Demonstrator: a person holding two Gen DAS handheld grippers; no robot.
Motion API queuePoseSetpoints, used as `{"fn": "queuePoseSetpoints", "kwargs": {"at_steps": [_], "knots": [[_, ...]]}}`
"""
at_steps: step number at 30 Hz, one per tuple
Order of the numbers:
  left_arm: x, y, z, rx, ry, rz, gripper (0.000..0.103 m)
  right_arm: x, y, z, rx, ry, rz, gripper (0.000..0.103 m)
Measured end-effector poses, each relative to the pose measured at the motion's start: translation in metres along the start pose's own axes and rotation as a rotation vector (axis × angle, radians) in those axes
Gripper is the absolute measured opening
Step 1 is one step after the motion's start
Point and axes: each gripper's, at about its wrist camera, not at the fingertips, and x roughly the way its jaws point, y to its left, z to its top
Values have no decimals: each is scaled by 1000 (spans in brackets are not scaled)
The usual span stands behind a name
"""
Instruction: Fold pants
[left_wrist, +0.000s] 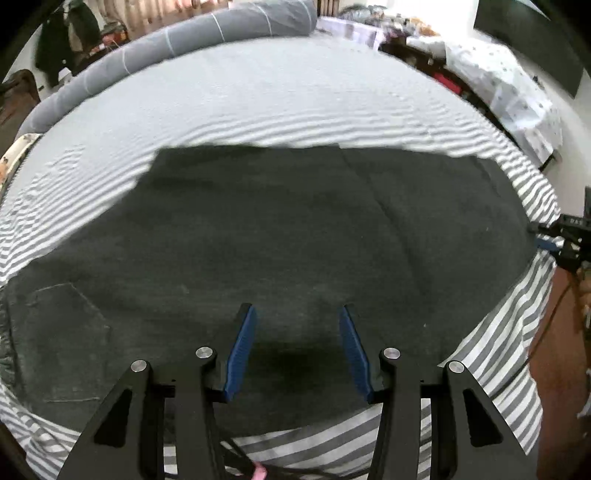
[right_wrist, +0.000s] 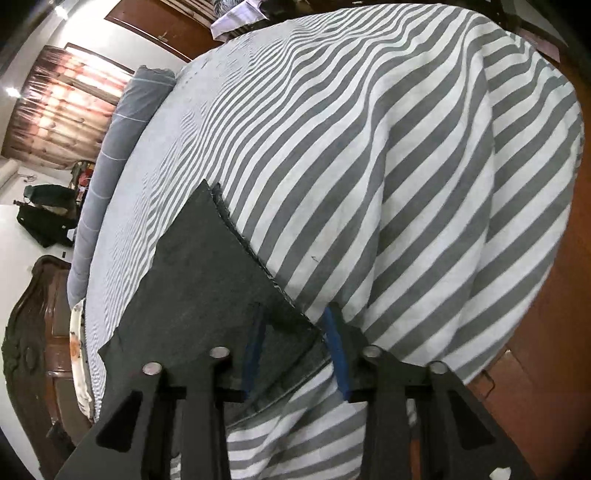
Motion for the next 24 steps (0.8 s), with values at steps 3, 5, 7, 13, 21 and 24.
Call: {"fn": "queuePoseSetpoints", "kwargs": {"at_steps": [3, 5, 7, 13, 21, 24], "knots": [[9, -8, 0, 22, 21, 20, 48, -4, 5, 0, -47, -14, -10, 5], [9, -11, -1, 33, 19, 17, 48, -10, 11, -2, -66, -32, -11, 4], [8, -12, -3, 38, 25, 3, 48, -18, 11, -4, -77, -53, -2, 3], [10, -17, -16, 99, 48, 13, 48, -10, -8, -14, -27, -21, -18, 2], [-9, -22, -1, 91, 6, -72, 48, -16, -15, -3, -50, 23, 106, 17], [-10, -27, 8, 83, 1, -78, 48, -12, -20, 9, -76, 69, 181, 21]]}}
